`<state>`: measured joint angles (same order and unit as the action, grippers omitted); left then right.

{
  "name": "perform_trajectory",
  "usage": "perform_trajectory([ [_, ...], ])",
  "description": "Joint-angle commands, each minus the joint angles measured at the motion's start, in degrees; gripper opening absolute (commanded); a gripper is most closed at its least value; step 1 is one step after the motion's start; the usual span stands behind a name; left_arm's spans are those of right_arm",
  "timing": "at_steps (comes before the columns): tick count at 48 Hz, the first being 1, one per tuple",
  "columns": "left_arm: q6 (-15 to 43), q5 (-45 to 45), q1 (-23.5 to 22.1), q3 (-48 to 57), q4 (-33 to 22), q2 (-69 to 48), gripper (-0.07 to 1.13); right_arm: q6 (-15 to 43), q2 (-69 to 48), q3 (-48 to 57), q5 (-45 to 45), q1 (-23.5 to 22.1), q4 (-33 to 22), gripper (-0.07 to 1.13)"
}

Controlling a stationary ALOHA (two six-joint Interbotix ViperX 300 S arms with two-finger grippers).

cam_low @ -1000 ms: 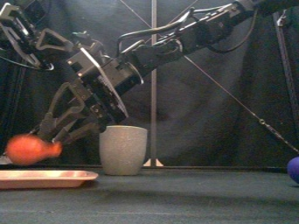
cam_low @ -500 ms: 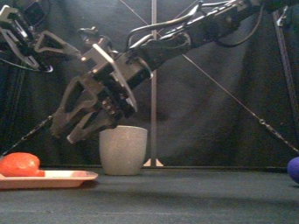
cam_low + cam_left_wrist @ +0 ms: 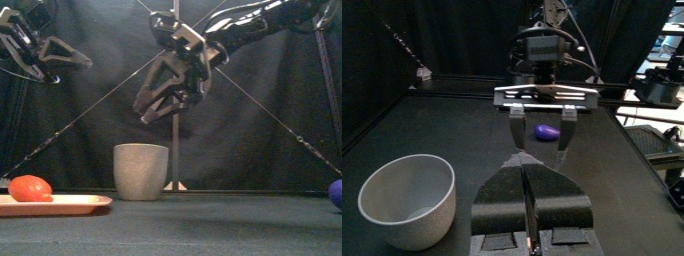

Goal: Pick the drumstick then place it on the pink plate
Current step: Drop drumstick on the pink plate and return to neutral

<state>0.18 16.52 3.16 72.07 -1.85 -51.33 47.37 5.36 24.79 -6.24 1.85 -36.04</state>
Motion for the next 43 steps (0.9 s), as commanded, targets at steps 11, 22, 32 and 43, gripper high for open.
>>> perform_trajectory([
  [11,0.0,0.5,0.4,-0.4,-0.1,0.1,0.07,0.0,-12.9,8.0,2.8,-4.7,0.1,0.85],
  [22,0.0,0.5,0.4,-0.4,0.0,0.0,0.07,-0.4,-19.7,11.4,11.1,-8.7,-0.7,0.85],
  [32,0.0,0.4,0.4,-0.2,0.0,0.1,0.07,-0.6,-23.4,16.3,26.6,-12.8,0.6,0.85],
  [43,0.0,0.5,0.4,0.2,0.0,0.1,0.07,-0.9,-24.3,21.8,41.2,-16.1,4.5,0.85],
])
